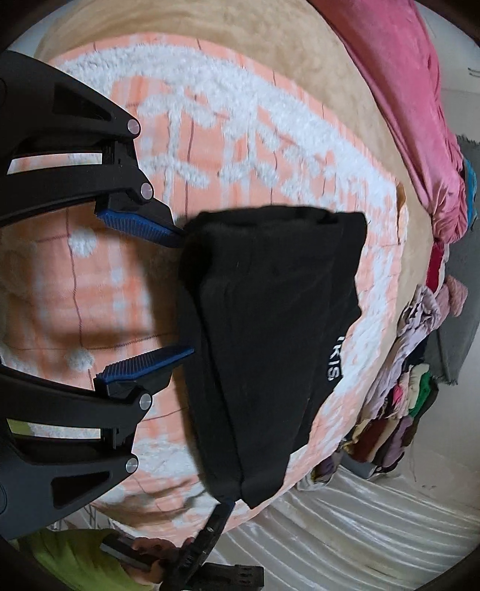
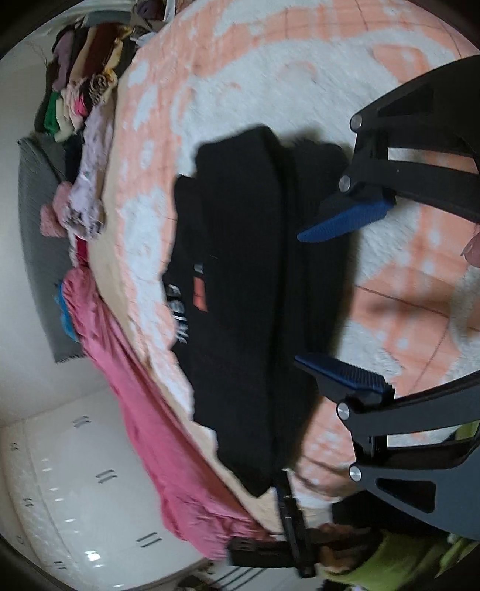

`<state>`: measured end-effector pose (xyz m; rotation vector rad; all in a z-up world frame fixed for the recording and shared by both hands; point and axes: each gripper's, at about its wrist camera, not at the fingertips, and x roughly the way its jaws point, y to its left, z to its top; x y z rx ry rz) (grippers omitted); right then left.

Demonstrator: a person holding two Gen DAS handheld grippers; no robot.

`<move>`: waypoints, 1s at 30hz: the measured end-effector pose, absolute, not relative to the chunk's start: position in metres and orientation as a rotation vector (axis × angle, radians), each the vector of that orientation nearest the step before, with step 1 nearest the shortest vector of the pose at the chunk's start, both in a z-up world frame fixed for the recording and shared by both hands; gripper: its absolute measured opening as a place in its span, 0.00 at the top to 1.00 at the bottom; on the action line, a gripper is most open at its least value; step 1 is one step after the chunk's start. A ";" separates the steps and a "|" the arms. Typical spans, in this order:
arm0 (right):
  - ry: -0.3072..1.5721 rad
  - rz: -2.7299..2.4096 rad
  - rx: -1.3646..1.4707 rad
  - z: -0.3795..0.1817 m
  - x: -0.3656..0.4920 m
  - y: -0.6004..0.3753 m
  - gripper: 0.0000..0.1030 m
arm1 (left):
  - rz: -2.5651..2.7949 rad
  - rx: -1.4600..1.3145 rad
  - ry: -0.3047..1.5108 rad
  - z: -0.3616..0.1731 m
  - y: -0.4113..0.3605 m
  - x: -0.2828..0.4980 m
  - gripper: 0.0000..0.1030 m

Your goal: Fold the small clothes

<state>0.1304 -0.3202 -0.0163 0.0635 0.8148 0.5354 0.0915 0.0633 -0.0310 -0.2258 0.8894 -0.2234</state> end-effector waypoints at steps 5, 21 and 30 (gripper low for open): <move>0.835 0.566 0.065 -0.026 0.130 -0.309 0.45 | -0.223 -0.238 0.883 -0.025 0.061 0.097 0.55; 0.853 0.636 0.082 -0.033 0.133 -0.296 0.43 | -0.262 -0.287 0.868 -0.006 0.049 0.131 0.98; 0.829 0.665 0.006 -0.032 0.132 -0.275 0.40 | -0.257 -0.455 0.803 0.025 0.076 0.189 0.98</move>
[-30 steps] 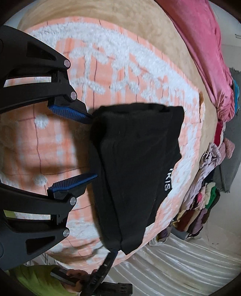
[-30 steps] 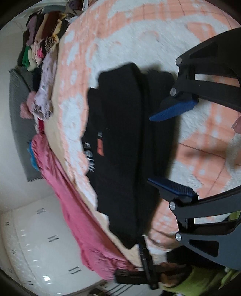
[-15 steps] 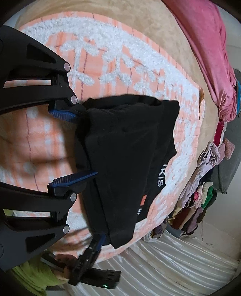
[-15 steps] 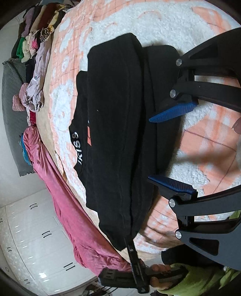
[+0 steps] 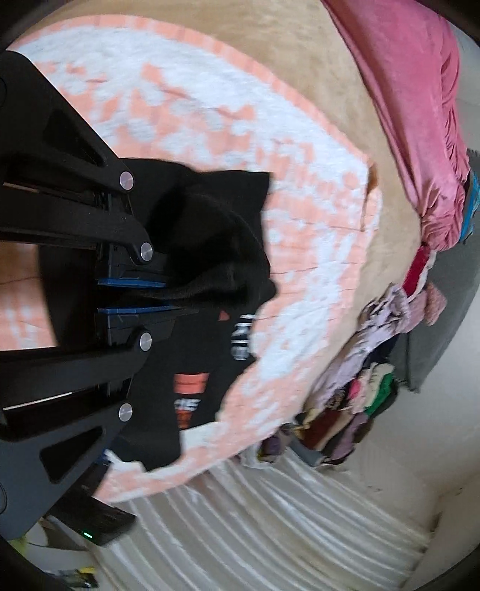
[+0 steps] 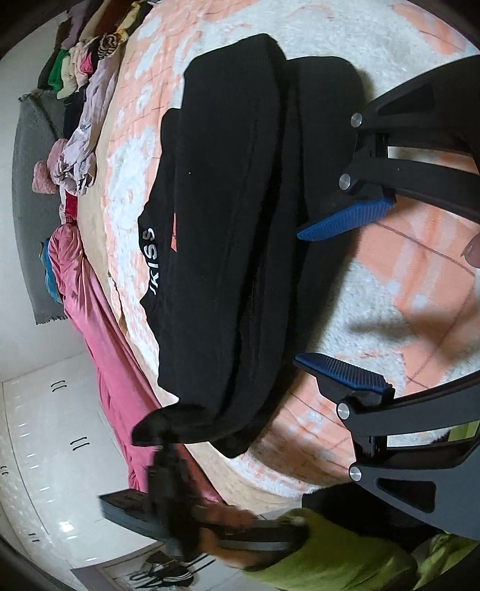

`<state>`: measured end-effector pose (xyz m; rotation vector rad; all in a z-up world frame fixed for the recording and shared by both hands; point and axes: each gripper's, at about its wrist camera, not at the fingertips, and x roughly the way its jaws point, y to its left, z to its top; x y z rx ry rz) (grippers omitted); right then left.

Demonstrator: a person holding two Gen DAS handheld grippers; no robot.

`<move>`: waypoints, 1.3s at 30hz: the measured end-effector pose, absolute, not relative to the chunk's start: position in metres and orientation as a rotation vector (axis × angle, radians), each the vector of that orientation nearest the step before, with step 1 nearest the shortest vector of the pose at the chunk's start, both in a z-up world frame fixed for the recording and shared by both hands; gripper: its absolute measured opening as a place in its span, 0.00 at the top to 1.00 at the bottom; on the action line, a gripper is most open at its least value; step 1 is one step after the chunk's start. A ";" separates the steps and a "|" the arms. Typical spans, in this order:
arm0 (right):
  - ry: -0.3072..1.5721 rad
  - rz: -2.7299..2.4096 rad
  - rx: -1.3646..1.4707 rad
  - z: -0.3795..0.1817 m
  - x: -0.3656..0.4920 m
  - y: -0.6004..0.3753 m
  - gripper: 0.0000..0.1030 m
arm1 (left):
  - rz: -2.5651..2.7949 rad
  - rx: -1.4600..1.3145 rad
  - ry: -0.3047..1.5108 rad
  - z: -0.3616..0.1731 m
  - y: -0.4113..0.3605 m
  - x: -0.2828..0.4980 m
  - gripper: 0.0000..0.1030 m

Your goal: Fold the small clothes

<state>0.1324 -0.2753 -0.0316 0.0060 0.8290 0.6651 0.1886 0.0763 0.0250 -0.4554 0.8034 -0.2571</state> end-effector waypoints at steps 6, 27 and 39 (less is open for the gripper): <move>0.777 0.641 -0.046 -0.023 0.158 -0.266 0.40 | -0.183 -0.532 0.815 0.022 0.098 0.227 0.98; 0.631 0.296 0.085 0.010 0.243 -0.333 0.18 | -0.049 -0.604 0.780 -0.011 0.149 0.207 0.66; 0.815 0.196 0.008 -0.024 0.298 -0.335 0.20 | -0.092 -0.440 0.861 -0.040 0.106 0.190 0.69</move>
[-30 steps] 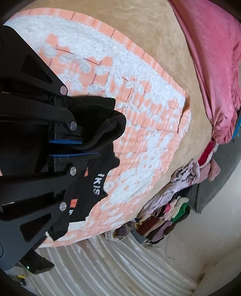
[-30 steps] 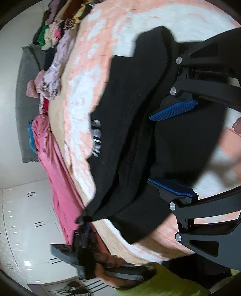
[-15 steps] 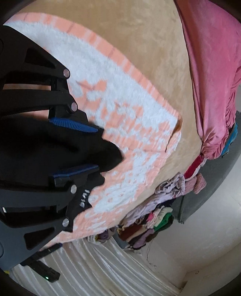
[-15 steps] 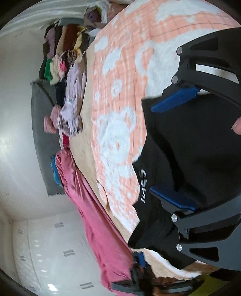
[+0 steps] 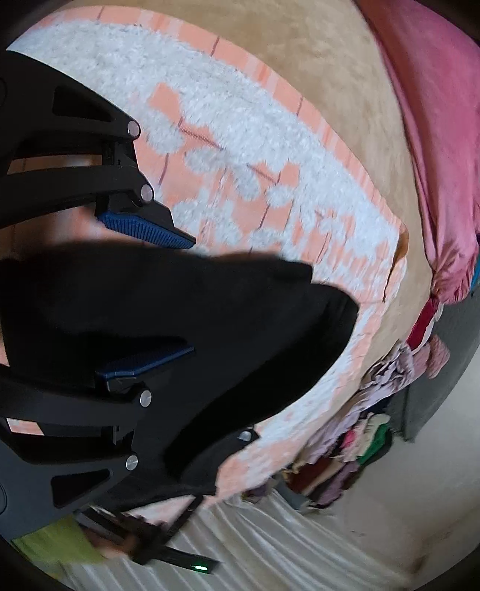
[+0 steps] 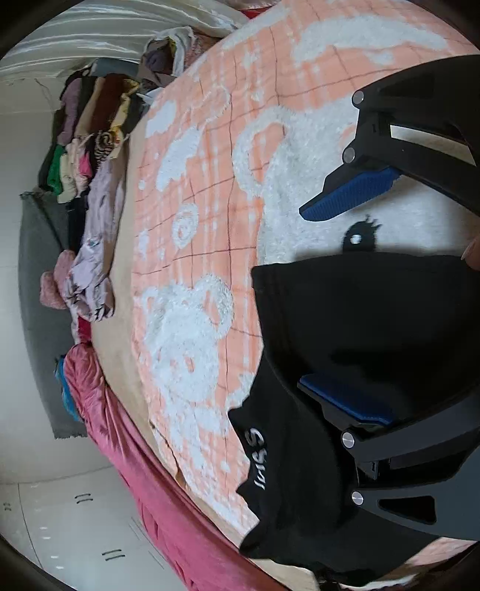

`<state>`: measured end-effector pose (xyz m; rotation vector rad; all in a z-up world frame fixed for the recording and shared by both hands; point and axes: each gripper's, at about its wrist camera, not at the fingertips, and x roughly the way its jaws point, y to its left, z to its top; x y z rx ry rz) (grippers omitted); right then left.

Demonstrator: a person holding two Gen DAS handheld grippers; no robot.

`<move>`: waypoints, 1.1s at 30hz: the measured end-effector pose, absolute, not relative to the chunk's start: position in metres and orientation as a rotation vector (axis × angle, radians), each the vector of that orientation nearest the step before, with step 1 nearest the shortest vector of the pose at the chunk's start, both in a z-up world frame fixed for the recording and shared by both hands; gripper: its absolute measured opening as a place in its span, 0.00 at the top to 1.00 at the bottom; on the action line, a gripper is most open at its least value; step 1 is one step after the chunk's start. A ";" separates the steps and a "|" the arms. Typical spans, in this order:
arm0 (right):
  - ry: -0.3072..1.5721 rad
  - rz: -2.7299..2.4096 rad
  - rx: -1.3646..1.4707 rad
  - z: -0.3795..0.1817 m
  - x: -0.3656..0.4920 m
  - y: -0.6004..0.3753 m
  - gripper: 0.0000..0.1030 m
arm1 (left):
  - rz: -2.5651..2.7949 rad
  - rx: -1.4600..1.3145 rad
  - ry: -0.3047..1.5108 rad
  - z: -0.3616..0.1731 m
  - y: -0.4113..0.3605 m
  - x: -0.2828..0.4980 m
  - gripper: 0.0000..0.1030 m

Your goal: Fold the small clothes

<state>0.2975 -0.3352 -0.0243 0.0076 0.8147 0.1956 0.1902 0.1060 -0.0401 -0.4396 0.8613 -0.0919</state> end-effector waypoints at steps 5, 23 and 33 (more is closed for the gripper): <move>0.896 0.230 0.074 -0.037 0.320 -0.337 0.89 | -0.089 -0.369 0.837 -0.035 0.098 0.186 0.91; 0.856 0.124 0.127 -0.039 0.324 -0.359 0.76 | -0.109 -0.454 0.801 -0.043 0.121 0.170 0.76; 0.749 0.219 0.088 -0.010 0.252 -0.355 0.46 | -0.118 -0.448 0.772 -0.036 0.121 0.157 0.71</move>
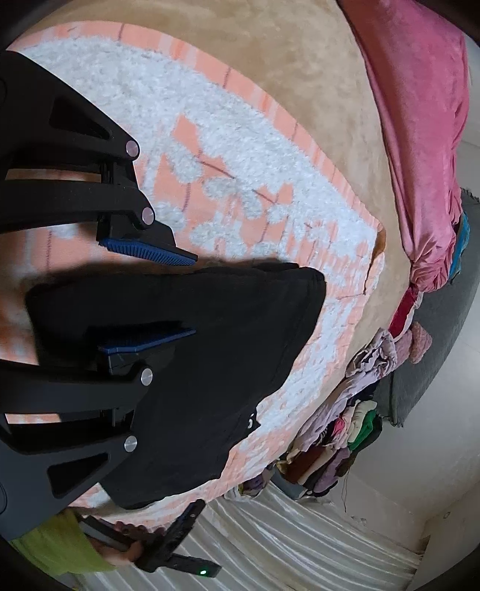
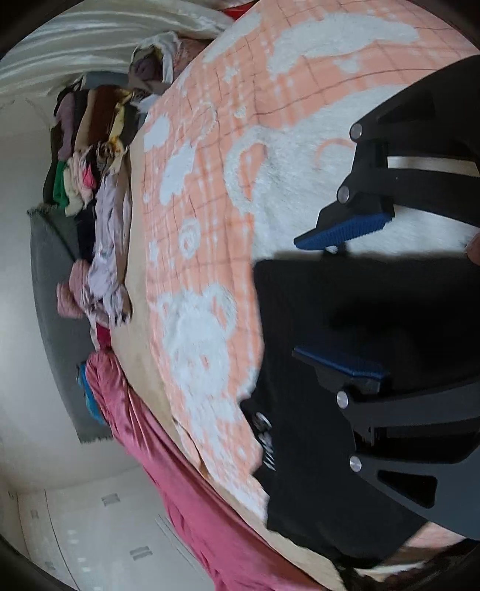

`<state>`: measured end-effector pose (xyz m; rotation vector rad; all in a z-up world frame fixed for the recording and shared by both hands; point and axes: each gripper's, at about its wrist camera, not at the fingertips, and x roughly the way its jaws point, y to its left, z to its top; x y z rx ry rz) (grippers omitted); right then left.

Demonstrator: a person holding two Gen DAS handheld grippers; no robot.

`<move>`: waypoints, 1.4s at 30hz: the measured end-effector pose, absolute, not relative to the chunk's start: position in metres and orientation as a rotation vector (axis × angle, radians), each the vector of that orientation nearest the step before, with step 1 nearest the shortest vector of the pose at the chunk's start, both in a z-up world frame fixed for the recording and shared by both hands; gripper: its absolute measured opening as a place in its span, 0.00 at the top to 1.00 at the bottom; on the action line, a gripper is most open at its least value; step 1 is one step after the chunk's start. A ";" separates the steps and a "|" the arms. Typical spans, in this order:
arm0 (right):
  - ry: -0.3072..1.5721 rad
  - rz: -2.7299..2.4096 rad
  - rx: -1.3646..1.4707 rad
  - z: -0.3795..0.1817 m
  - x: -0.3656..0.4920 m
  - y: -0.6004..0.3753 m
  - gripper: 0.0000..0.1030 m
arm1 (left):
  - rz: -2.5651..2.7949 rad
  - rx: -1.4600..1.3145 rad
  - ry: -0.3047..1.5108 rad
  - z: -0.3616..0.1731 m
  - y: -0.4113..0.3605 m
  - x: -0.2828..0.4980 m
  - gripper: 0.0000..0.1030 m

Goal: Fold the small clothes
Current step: 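Grasp the shirt edge with the right tool while the left tool grasps it too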

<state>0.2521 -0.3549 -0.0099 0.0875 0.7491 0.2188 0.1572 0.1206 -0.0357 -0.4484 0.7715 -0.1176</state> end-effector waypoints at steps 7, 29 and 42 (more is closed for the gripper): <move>0.794 0.231 0.089 -0.024 0.204 -0.366 0.45 | -0.152 -0.493 0.802 -0.042 0.121 0.147 0.52; 0.848 0.245 0.125 -0.035 0.173 -0.383 0.95 | -0.116 -0.370 0.836 -0.042 0.091 0.132 0.84; 0.865 0.214 0.096 -0.047 0.168 -0.379 0.91 | -0.105 -0.374 0.861 -0.044 0.095 0.127 0.77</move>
